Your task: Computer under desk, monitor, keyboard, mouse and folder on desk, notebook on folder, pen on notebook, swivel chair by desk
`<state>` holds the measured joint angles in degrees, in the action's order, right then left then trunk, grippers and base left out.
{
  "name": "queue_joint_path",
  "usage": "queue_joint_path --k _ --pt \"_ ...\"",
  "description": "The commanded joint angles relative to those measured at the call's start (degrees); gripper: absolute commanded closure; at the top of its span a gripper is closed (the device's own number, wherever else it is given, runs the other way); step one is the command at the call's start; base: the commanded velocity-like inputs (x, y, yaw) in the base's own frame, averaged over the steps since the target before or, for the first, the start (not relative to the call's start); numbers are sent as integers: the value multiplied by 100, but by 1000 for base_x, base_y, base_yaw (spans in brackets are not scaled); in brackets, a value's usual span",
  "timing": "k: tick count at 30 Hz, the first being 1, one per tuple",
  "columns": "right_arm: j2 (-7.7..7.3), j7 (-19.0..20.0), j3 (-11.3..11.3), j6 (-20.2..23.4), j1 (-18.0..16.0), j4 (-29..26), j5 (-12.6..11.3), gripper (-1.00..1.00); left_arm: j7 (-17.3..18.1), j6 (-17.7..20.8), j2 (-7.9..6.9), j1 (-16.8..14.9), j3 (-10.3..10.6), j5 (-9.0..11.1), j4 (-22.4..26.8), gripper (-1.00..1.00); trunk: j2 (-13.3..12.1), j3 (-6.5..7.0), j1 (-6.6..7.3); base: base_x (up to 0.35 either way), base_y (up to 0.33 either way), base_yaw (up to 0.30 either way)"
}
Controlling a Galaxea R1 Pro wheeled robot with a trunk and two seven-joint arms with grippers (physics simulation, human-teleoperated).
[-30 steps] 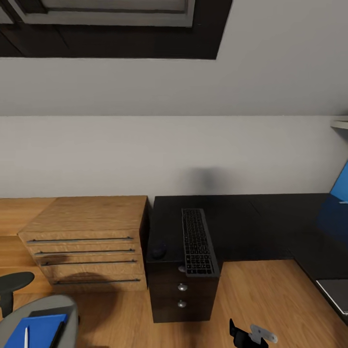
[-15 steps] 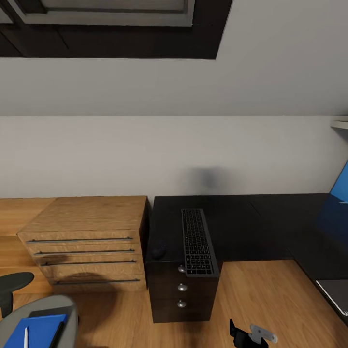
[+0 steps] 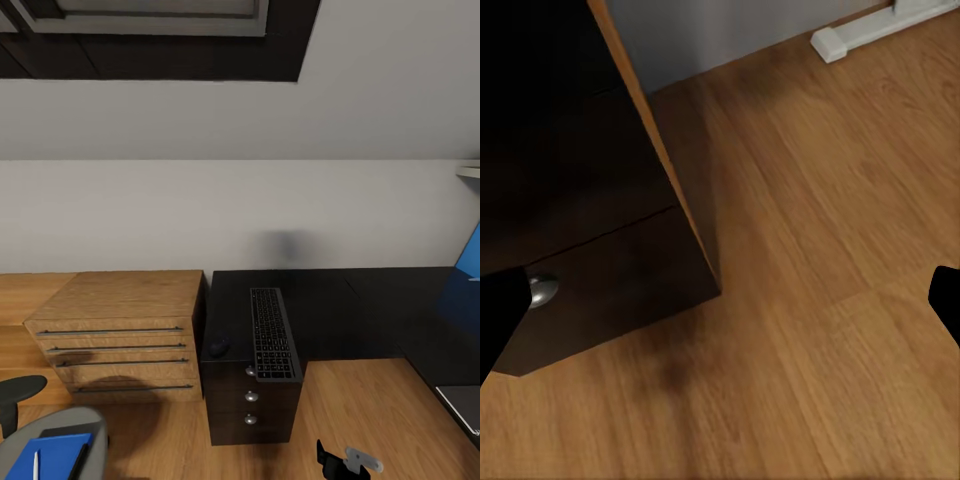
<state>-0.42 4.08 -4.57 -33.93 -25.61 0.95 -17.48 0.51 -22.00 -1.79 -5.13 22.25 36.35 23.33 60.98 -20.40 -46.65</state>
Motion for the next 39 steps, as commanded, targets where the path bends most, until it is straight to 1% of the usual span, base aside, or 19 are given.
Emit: queue_joint_path --k 1,8,12,13,15,16,18,19,22,23,24,26,27,29,30,33,34,37,39 --pt "-3 42 -44 -23 -6 10 -3 -100 7 -67 -2 -5 42 61 -3 -100 4 -6 0 0 0 0" --pt "-22 39 -33 -31 -7 -105 14 -100 -18 -129 3 -5 50 46 -4 -100 4 -6 0 0 0 0" --pt "-147 20 -36 90 -12 -809 10 -100 -23 -135 3 -5 51 41 -4 -100 4 -6 0 0 0 0" --pt "-236 4 -56 513 -13 -1487 -5 -100 -24 -137 3 -5 51 40 -4 -100 4 -6 0 0 0 0" --pt "-290 -7 -74 1019 -14 -2018 -13 -100 -24 -137 3 -5 51 40 -4 -100 4 -6 0 0 0 0" --pt "-371 -33 -98 1629 -14 -2595 -16 -100 -25 -138 3 -5 52 39 -4 -100 4 -6 0 0 0 0" --pt "-470 -105 -136 2292 -14 -3186 -17 -100 -25 -138 0 -5 52 39 -4 -100 4 -6 0 0 0 0" --pt "-561 -252 -191 2966 -14 -3739 -18 -100 -25 -140 -5 -5 52 39 -4 -100 4 -6 0 0 0 0" --pt "-669 -578 -294 3862 -14 -4461 -22 -100 -25 -142 -8 -5 52 39 -1 -100 4 -6 0 0 0 0" --pt "-779 -1044 -491 4648 -14 -5246 -29 -100 -25 -144 -2 -5 52 36 1 -100 4 -6 0 0 0 0" --pt "-809 -1232 -561 4857 -14 -5502 -27 -100 -25 -142 0 -5 52 32 2 -100 4 -6 0 9 -38 0" --pt "-842 -1444 -635 5052 -14 -5751 -15 -100 -27 -136 -3 -5 56 26 5 -100 4 -6 0 56 -128 0" --pt "-850 -1469 -649 5063 -14 -5785 -12 -100 -28 -133 -5 -5 57 25 7 -100 4 -6 0 99 -202 0" --pt "-870 -1522 -681 4976 -14 -5871 -1 -100 -32 -126 -10 -5 59 23 11 -100 4 -6 0 124 -252 0" --pt "-877 -1548 -694 4802 -14 -5906 4 -100 -73 -123 -9 -5 58 22 12 -100 4 -6 0 128 -296 0" --pt "-879 -1558 -700 4719 -14 -5918 1 -100 -156 -122 -3 -5 59 8 13 -100 4 -6 0 117 -306 0" --pt "-880 -1561 -705 4677 -14 -5923 -3 -100 -286 -123 4 -5 58 -104 13 -100 4 -6 0 66 -319 -10" --pt "-880 -1560 -712 4646 -14 -5923 -19 -100 -453 -129 23 -5 54 -346 13 -100 4 -6 0 36 -322 -94" --pt "-881 -1559 -715 4641 -14 -5923 -22 -100 -482 -132 29 -5 53 -391 13 -100 4 -6 0 16 -318 -187"
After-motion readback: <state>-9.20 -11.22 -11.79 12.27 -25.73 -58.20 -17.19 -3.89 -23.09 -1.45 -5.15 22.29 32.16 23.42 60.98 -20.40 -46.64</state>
